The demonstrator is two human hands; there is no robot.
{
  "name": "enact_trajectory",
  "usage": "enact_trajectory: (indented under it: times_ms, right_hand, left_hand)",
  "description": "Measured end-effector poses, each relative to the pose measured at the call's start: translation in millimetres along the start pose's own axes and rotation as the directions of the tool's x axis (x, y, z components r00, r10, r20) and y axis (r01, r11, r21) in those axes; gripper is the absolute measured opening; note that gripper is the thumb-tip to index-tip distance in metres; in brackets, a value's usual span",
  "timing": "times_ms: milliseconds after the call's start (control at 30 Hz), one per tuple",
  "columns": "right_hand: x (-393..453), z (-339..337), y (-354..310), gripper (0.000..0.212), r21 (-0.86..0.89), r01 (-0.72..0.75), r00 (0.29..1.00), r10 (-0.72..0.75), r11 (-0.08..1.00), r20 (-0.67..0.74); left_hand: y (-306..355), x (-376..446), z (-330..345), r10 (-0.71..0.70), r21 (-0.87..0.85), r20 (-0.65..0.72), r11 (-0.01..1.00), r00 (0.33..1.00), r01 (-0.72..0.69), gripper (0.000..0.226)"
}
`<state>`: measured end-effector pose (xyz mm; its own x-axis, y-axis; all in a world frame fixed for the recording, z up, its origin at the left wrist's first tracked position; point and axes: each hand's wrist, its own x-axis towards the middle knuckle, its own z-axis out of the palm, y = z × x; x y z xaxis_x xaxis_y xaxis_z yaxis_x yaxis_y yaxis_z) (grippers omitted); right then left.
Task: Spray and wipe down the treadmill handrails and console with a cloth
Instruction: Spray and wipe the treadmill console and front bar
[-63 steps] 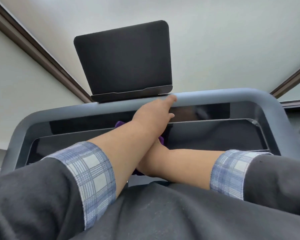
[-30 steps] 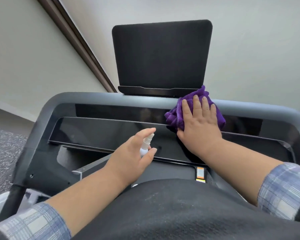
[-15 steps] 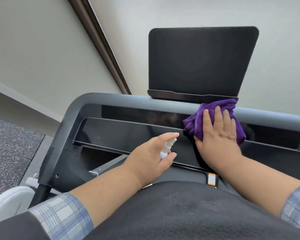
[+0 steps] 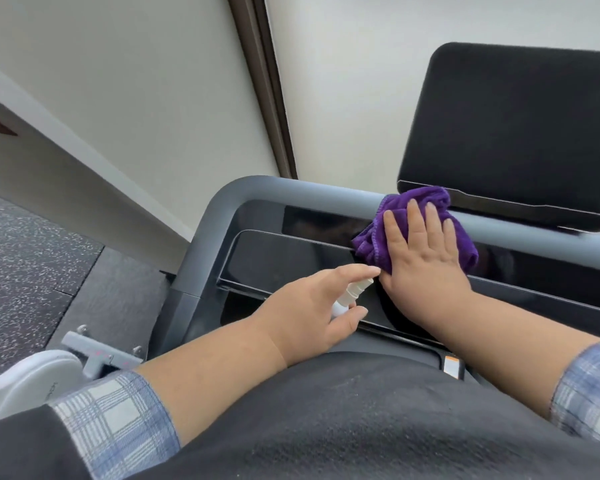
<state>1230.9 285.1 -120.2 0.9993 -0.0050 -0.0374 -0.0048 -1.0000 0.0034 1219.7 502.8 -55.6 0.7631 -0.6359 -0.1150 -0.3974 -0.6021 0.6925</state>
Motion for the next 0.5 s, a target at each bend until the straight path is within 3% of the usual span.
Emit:
enact_trajectory:
  times_ms: [133,267,400,500]
  right_hand:
    - [37,-18,-61,0.081,-0.030,0.164,0.979,-0.159,0.986,0.126]
    - [88,-25,-133,0.077,-0.015,0.325,0.940,-0.321,0.946,0.115]
    - [110,-31,-172,0.076,-0.013,0.361,0.926,-0.357,0.932,0.124]
    - [104,-37,-149,0.082,0.032,0.335,0.935,-0.337,0.942,0.114]
  left_hand:
    - [-26,-23,-22,-0.016,-0.036,-0.053,0.999,0.998,0.014,0.054]
    - [-44,-38,-31,-0.003,-0.061,-0.073,0.998,0.997,-0.001,0.050]
    - [-54,-43,-39,-0.002,-0.084,-0.092,0.996,0.996,-0.006,0.050]
    - [-57,-43,-44,0.031,-0.089,-0.116,0.995,0.993,-0.042,0.051]
